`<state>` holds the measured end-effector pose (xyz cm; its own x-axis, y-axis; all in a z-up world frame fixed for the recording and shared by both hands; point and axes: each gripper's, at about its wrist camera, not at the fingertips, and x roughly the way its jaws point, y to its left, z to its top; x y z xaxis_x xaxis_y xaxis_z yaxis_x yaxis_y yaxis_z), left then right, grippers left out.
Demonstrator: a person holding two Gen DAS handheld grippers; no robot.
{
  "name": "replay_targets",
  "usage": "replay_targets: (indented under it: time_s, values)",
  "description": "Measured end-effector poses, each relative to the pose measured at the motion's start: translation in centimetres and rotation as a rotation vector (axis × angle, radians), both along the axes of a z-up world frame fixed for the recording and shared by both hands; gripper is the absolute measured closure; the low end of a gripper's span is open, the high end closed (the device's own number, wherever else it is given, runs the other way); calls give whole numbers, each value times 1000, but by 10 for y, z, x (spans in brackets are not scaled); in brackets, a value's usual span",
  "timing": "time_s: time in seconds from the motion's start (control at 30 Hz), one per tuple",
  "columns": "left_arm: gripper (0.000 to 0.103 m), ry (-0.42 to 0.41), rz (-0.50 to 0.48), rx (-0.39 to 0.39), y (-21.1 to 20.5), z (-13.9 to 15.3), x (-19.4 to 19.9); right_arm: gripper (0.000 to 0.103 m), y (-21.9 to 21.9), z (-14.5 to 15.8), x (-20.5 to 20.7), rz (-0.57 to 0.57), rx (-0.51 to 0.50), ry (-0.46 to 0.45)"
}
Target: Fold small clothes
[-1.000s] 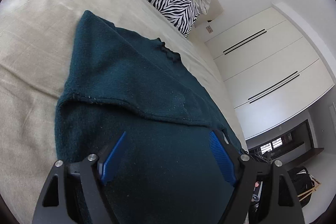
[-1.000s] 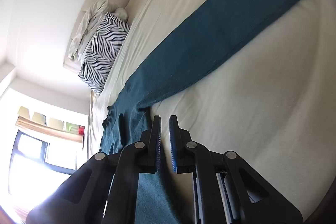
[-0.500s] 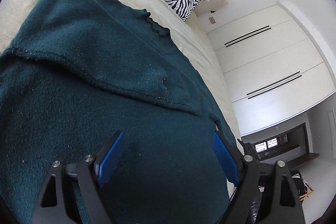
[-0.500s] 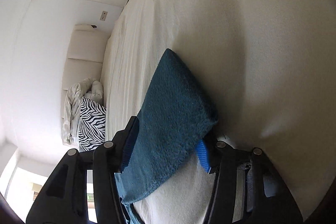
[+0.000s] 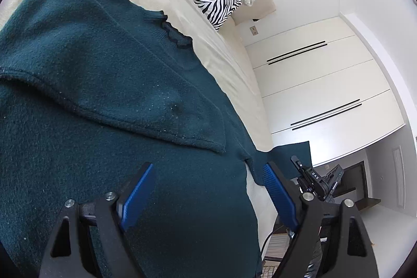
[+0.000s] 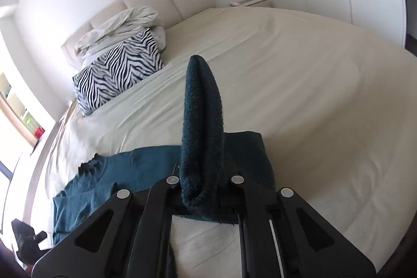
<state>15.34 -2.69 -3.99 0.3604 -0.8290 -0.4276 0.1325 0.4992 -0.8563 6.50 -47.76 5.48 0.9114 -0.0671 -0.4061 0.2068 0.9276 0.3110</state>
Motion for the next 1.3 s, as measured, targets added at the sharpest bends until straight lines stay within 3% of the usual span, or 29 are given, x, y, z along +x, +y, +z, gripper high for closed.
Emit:
replay_targets:
  time_s: [0.13, 0.2, 0.33, 0.4, 0.47, 0.5, 0.53, 0.6, 0.67, 0.73, 0.8, 0.9, 0.93, 1.13, 1.3]
  values:
    - [12, 4, -27, -71, -21, 4, 9, 95, 122, -23, 30, 137, -185, 92]
    - [10, 12, -48, -85, -33, 3, 14, 95, 186, -44, 38, 197, -190, 149]
    - [9, 85, -88, -89, -60, -11, 21, 87, 231, -94, 51, 262, -155, 249]
    - [7, 115, -93, -89, -72, -18, 24, 81, 230, -104, 36, 265, -151, 204]
    - [6, 138, -101, -92, -84, -23, 28, 58, 220, -107, 30, 297, -104, 193]
    - [6, 143, -112, -90, -92, -24, 30, 37, 215, -108, 22, 304, -68, 180]
    - [6, 146, -122, -79, -100, -25, 31, 32, 210, -110, 13, 303, -31, 157]
    - [7, 152, -138, -46, -115, -28, 32, 31, 197, -112, -2, 307, 13, 145]
    - [16, 157, -147, -6, -128, -33, 34, 31, 186, -119, -5, 304, 77, 168]
    - [47, 185, -159, 13, -138, -40, 38, 31, 169, -127, -17, 310, 168, 167]
    - [70, 201, -174, 31, -145, -42, 38, 32, 159, -130, -27, 319, 219, 152]
    - [86, 181, -183, 81, -152, -38, 35, 31, 148, -131, -37, 350, 279, 116]
    - [95, 173, -184, 90, -151, -36, 35, 32, 145, -131, -38, 364, 296, 110]
    - [95, 20, -172, 168, -128, 9, 33, 32, 125, -140, -38, 350, 396, 105]
    - [95, -116, -195, 213, -98, 60, 36, 31, 124, -143, -37, 346, 376, 114]
